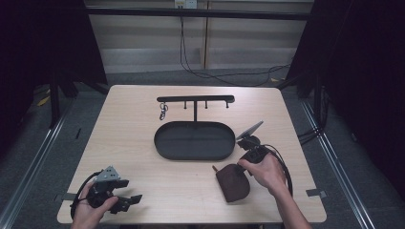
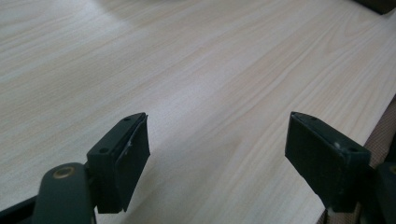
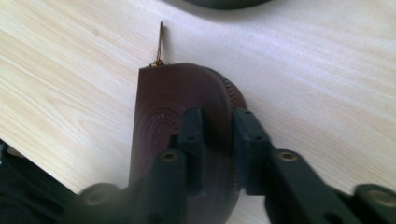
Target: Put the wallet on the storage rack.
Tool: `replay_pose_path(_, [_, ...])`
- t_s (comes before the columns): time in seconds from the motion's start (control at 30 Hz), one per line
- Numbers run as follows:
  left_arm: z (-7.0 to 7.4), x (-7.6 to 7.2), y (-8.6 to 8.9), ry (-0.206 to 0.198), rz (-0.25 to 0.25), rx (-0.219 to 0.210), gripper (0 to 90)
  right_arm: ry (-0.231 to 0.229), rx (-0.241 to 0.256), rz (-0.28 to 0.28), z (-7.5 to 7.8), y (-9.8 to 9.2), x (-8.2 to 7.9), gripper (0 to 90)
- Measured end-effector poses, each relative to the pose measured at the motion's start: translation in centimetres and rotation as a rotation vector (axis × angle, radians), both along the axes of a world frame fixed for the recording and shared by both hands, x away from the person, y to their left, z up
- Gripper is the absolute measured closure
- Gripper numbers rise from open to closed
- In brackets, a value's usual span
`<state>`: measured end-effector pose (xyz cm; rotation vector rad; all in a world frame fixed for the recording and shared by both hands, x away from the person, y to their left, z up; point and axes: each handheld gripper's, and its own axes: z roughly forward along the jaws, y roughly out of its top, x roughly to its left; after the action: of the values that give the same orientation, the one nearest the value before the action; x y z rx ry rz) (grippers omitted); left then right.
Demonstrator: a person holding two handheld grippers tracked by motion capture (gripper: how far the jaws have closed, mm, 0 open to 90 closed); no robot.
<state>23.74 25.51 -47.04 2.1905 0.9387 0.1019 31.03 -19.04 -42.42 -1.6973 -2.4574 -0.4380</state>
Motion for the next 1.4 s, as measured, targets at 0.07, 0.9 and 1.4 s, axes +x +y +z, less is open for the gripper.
replay_pose_path(0.07, [0.0,0.0,0.0,-0.004,0.005,0.002,21.7,0.001,-0.004,0.004,0.2,-0.2,0.1,79.4])
replay_pose_path(0.9, [0.1,0.1,0.3,-0.003,0.022,-0.018,20.5,0.041,-0.022,0.013,3.3,-0.9,0.5,85.1])
replay_pose_path(1.4, [0.3,0.0,0.4,-0.016,0.031,-0.031,20.6,0.048,-0.057,0.009,5.9,-1.7,1.0,85.8])
